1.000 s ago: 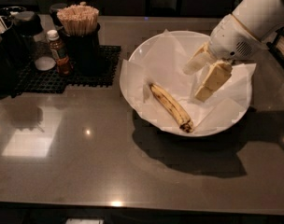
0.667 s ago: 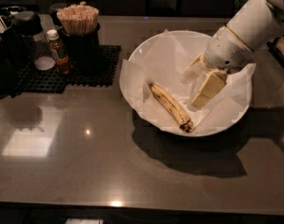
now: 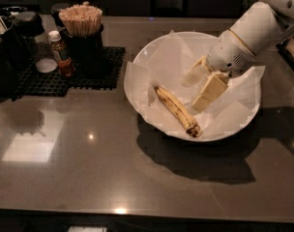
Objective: Pick banana from white bowl
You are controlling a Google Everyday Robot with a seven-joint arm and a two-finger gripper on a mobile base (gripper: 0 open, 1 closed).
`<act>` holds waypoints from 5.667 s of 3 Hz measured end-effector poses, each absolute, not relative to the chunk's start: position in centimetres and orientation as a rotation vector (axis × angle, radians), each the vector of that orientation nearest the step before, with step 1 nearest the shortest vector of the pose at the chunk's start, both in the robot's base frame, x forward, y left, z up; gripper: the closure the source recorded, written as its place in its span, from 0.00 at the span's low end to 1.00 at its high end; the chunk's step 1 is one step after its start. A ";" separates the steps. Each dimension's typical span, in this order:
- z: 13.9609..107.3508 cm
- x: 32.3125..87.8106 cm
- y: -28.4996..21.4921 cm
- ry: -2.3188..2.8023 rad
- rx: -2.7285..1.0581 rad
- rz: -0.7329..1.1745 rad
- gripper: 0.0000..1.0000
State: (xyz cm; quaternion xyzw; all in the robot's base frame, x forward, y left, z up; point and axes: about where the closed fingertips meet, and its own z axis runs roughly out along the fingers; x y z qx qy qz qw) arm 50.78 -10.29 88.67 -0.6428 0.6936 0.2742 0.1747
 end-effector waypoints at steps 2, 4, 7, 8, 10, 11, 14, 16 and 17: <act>88.3 51.2 -8.0 2.088 -1.664 0.972 0.52; 87.7 51.6 -7.7 2.093 -1.638 0.992 0.29; 86.4 52.1 -7.2 2.333 -1.583 0.730 0.15; 85.3 51.7 -6.9 2.435 -1.575 0.636 0.15; 82.6 50.4 -6.0 2.502 -1.575 0.657 0.37; 82.9 50.3 -5.9 2.501 -1.575 0.661 0.59; 83.9 49.8 -6.0 2.367 -1.560 0.767 1.00; 87.7 50.0 -7.1 2.172 -1.556 0.869 1.00; 86.8 50.5 -6.7 2.142 -1.559 1.001 1.00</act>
Offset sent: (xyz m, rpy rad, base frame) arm 0.0011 0.0159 -0.0045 0.0507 0.1112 -0.0336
